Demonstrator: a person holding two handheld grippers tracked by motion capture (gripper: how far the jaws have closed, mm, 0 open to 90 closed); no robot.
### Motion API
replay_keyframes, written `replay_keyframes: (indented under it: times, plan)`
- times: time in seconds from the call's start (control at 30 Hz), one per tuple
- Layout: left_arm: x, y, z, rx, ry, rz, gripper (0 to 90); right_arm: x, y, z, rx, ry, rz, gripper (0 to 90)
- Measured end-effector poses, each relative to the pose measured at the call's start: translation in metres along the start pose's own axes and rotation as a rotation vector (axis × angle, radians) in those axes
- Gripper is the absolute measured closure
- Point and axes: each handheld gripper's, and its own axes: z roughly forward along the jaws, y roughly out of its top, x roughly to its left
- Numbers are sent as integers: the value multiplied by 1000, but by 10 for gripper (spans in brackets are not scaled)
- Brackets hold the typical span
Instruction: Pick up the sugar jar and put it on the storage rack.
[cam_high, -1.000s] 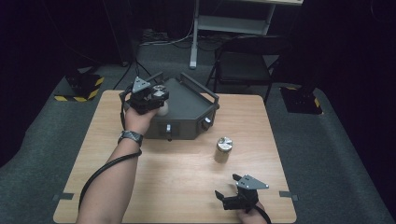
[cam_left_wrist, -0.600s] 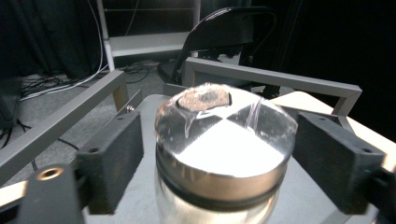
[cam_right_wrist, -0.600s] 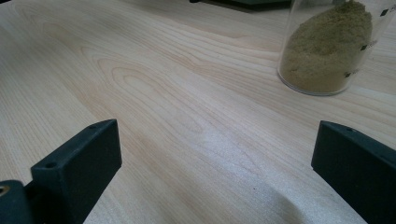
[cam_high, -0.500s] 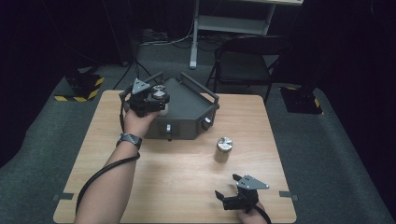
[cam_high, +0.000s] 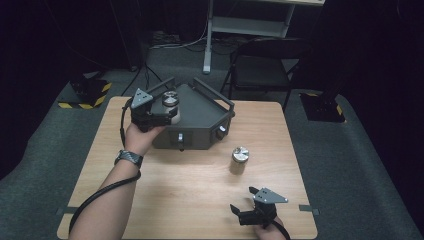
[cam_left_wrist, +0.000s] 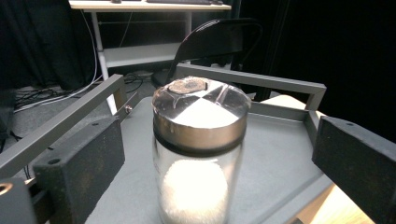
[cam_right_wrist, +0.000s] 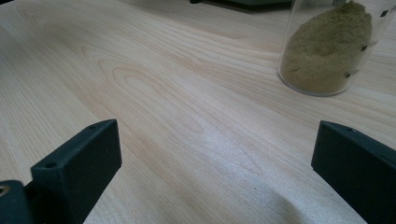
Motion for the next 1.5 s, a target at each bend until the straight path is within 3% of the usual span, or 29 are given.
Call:
replay_keyframes:
  times: [0.47,1.13,1.5]
  plan:
    - [-5,-13,-33,-15,19,6,6,1,0,0,3,0,-6,12]
    - [-15,-48,-76,-40,26,25,2,2,1,1,8,-1,-15,12]
    - [-25,-68,-88,7,28,68,2,3,2,1,12,0,-20,11]
